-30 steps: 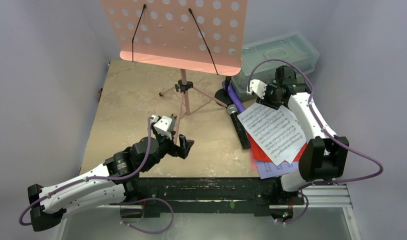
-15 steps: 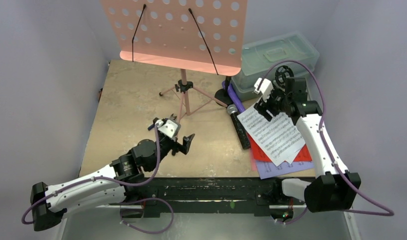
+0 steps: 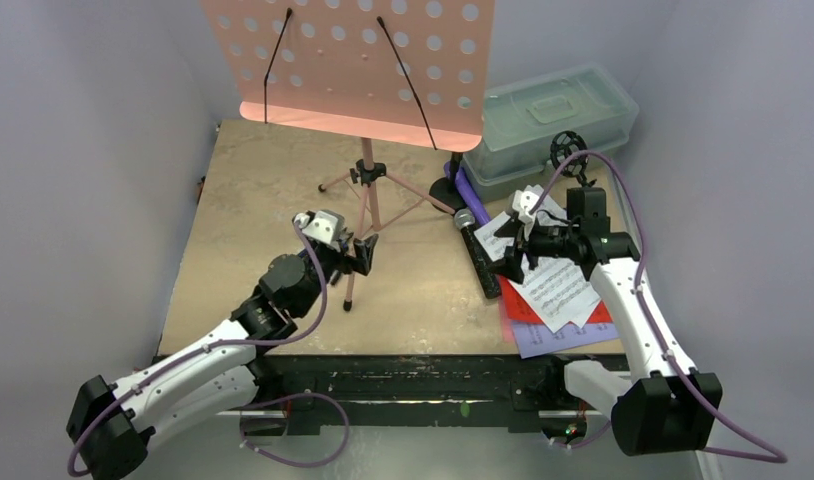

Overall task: Pack up the instrument practice props
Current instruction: Place the sheet music at the center of the board, then adjust the music stand at the center of the board.

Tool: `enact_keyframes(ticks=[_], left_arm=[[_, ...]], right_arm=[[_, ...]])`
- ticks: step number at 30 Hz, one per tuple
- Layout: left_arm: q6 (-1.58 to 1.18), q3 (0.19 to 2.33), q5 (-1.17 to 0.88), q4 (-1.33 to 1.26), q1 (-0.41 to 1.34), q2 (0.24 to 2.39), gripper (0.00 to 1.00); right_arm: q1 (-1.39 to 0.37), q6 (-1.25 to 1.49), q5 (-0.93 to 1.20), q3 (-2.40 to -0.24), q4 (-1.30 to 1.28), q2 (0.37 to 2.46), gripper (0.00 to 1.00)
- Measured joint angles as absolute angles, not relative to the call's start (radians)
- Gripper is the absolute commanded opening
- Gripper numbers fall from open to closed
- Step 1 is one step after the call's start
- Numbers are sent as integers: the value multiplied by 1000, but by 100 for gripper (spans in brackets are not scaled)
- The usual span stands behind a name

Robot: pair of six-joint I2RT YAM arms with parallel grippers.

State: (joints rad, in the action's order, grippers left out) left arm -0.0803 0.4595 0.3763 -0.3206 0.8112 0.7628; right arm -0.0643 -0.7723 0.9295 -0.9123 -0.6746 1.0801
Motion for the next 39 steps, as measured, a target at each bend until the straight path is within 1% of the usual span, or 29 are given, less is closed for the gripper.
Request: enact_keyframes(ticks=[1, 3, 4, 10, 14, 15, 17, 20, 22, 26, 31, 34, 39], left_arm=[[-95, 459, 352, -329, 786, 776, 82], [-125, 460, 297, -340, 731, 807, 67], [-143, 462, 265, -342, 701, 827, 63], [-218, 495, 110, -345, 559, 945, 47], [-246, 512, 31, -353, 518, 994, 42], [-250, 515, 18, -355, 517, 1000, 38], [-255, 522, -17, -359, 516, 1016, 26], [-266, 530, -38, -358, 511, 1037, 13], [-275, 534, -47, -358, 505, 1044, 7], [-286, 549, -49, -332, 506, 1045, 2], [-326, 562, 2, -290, 524, 1034, 0], [-338, 562, 99, -255, 573, 999, 0], [-373, 562, 309, -196, 720, 961, 0]], right_arm=[[-64, -785, 958, -910, -676, 1074, 84], [-64, -805, 1005, -905, -681, 1065, 85], [-64, -813, 1024, -901, -681, 1062, 85], [-64, -832, 1069, -876, -685, 1058, 85], [-64, -836, 1074, -876, -686, 1058, 85], [-64, -836, 1074, -876, -686, 1058, 85], [-64, -838, 1074, -876, -686, 1058, 85], [-64, -838, 1077, -876, -686, 1058, 85], [-64, -838, 1078, -876, -687, 1058, 86], [-64, -839, 1088, -876, -687, 1058, 86], [-64, -838, 1092, -876, -687, 1058, 86], [-64, -839, 1092, -876, -687, 1058, 86], [-64, -839, 1092, -875, -687, 1058, 86]])
